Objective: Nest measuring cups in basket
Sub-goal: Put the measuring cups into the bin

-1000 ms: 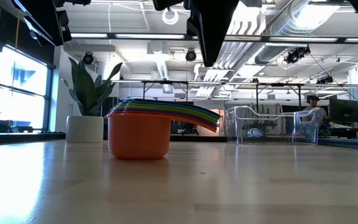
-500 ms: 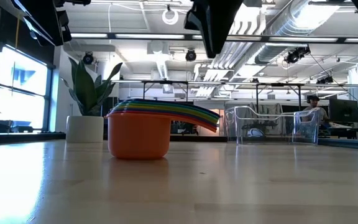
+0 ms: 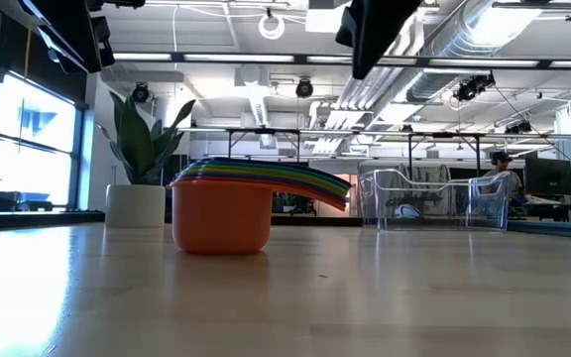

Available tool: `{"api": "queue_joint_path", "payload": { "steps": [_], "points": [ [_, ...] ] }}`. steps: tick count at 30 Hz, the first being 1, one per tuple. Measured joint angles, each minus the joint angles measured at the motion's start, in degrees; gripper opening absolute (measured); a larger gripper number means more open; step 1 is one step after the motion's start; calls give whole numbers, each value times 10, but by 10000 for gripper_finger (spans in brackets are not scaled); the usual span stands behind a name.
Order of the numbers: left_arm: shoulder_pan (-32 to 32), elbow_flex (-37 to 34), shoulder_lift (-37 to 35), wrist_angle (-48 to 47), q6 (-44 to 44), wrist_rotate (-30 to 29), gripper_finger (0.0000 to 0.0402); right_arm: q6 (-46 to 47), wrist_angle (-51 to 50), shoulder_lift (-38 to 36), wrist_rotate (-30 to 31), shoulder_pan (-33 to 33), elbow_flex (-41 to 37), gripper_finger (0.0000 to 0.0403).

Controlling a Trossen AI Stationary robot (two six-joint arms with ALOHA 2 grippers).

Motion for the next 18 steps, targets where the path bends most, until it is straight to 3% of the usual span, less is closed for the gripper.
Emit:
{"api": "queue_joint_path", "payload": {
  "steps": [7, 13, 18],
  "points": [
    [0, 0, 0, 3, 0, 0, 46, 7, 127, -37, -10, -4, -68, 81],
    [0, 0, 0, 3, 0, 0, 46, 6, 146, -17, -49, -19, -68, 85],
    [0, 0, 0, 4, 0, 0, 46, -7, 167, 3, -60, -31, -68, 136]
  ]
}}
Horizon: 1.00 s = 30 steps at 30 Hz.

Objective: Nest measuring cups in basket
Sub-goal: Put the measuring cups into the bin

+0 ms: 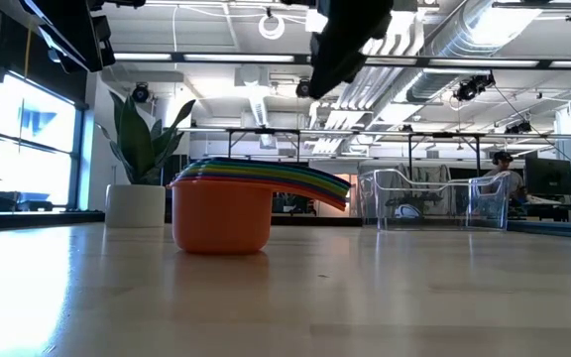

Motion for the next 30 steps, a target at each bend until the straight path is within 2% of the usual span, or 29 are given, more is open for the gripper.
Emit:
{"api": "queue_joint_path", "payload": {
  "steps": [7, 12, 30],
  "points": [
    [0, 0, 0, 3, 0, 0, 46, 14, 25, 32, -18, -19, 0, 240],
    [0, 0, 0, 4, 0, 0, 46, 22, 39, 51, -21, -19, 0, 281],
    [0, 0, 0, 7, 0, 0, 46, 61, 73, 107, -35, -12, 1, 289]
  ]
}}
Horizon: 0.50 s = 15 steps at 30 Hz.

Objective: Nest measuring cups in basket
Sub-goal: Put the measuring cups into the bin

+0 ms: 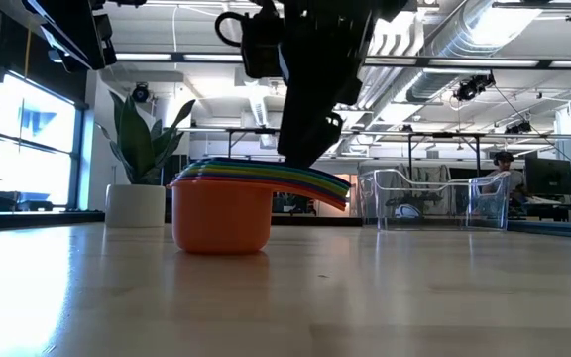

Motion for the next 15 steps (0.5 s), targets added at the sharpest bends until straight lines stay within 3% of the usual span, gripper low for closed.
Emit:
{"api": "queue_joint_path", "payload": {
  "steps": [15],
  "points": [
    [0, 0, 0, 4, 0, 0, 46, 25, 11, 43, 45, 4, 0, 288]
  ]
}}
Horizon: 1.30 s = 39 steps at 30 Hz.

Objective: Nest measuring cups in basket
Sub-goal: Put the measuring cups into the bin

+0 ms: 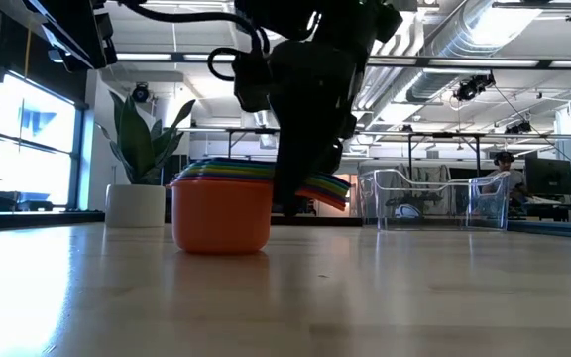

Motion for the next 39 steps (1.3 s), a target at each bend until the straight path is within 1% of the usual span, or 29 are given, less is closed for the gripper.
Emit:
{"api": "queue_joint_path", "payload": {
  "steps": [3, 5, 14, 17, 21, 33, 39],
  "points": [
    [0, 0, 0, 0, 0, 0, 46, 5, 0, 0, 21, 0, 0, 279],
    [0, 0, 0, 0, 0, 0, 46, 5, 0, 0, 25, 0, 0, 263],
    [0, 0, 0, 0, 0, 0, 46, 5, -4, 0, 7, 3, 0, 160],
    [0, 0, 0, 0, 0, 0, 46, 4, -1, 0, 5, 3, 0, 138],
    [0, 0, 0, 0, 0, 0, 46, 18, 1, 0, 5, 3, 0, 132],
    [0, 0, 0, 0, 0, 0, 46, 21, -5, 0, 4, 7, 0, 128],
    [0, 0, 0, 0, 0, 0, 46, 49, -13, 0, 4, 11, 0, 127]
  ]
}}
